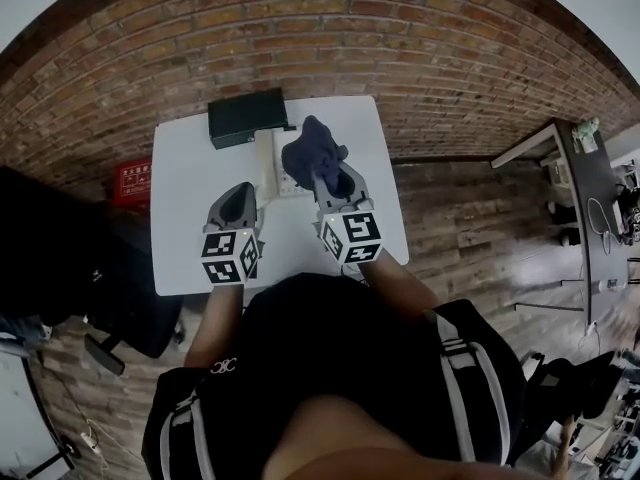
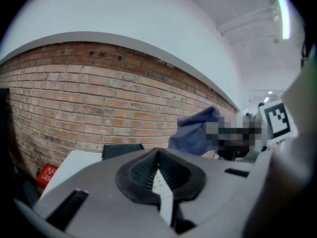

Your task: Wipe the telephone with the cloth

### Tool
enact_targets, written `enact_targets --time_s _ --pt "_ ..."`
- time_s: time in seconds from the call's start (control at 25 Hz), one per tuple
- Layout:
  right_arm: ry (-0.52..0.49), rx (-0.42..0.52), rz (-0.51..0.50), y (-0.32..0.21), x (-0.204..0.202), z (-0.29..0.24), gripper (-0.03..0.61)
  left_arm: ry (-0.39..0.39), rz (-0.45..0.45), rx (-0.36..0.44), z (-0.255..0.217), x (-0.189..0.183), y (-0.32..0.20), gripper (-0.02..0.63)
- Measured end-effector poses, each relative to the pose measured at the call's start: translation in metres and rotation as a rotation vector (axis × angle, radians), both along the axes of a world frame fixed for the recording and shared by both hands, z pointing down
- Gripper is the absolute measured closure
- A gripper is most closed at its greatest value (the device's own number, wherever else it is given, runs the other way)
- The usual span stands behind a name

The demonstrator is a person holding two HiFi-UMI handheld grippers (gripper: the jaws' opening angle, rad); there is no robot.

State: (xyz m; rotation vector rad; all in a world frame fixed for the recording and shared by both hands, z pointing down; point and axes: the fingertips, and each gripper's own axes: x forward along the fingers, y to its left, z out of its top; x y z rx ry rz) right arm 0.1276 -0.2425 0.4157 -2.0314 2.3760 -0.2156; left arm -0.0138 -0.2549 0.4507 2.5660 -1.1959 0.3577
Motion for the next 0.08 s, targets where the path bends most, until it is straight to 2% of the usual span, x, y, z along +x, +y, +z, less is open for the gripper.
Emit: enact_targets --time_s 0.08 --pt "-0.005 -0.006 -0.006 0.0023 -0.0033 0.0000 0.535 0.003 0.004 -0.003 0.0000 -0.0007 0.0017 0.620"
